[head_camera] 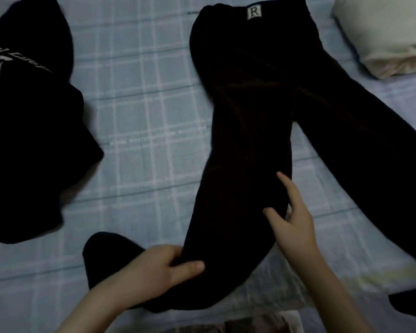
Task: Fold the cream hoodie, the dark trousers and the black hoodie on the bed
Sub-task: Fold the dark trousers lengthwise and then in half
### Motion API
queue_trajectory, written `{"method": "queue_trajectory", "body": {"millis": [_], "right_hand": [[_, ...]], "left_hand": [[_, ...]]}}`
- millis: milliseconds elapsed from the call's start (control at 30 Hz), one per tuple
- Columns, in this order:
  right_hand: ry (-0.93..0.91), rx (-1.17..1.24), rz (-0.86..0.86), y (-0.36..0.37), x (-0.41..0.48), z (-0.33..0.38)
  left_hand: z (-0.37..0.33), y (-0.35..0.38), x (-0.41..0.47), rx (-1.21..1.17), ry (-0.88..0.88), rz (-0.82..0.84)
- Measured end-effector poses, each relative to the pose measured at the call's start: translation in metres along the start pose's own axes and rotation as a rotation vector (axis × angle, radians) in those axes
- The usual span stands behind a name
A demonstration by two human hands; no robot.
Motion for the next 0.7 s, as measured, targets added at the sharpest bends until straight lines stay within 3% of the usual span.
{"method": "queue_trajectory", "body": {"millis": [67,133,200,267,333,433,467,533,600,700], "right_hand": [[0.048,-0.064,0.023,-0.001,-0.003,-0.009],[0.047,-0.032,0.003,-0.002,0.001,-0.009],[0.039,0.028,-0.008,0.0,0.009,-0.003],[0.02,0.009,-0.012,0.005,0.018,0.001],[-0.004,-0.052,-0.003,0.007,0.024,0.004],[-0.035,0.056,-0.029,-0.009,0.028,0.005],[-0.047,0.088,-0.041,-0.015,0.028,0.004],[-0.043,0.067,-0.037,-0.016,0.024,0.001],[0.003,-0.011,-0.03,-0.004,0.019,-0.007],[0.072,0.046,-0.037,0.008,0.007,-0.017]], "left_hand": [[-0.01,-0.001,0.007,0.034,0.002,-0.052],[-0.028,-0.012,0.034,0.073,0.062,-0.342],[-0.047,-0.018,0.064,-0.091,0.035,-0.487],[-0.059,-0.011,0.089,-0.338,0.008,-0.429],[-0.062,-0.004,0.094,-0.406,0.102,-0.4],[-0.051,-0.012,0.087,-0.572,0.155,-0.533],[-0.042,-0.017,0.081,-0.585,0.16,-0.608],[-0.025,-0.019,0.072,-0.371,0.092,-0.746],[-0.013,-0.006,0.068,-0.23,0.013,-0.722],[0.001,0.005,0.063,-0.396,0.015,-0.622]]}}
Point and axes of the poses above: each hand's wrist, its own x-axis towards the middle knuckle, its own y-axis out of the palm, z = x × y, the point moved 1 cm from there along x, towards the middle knuckle, and after that the axes turned 12 degrees about -z, right-handed, at the moved point
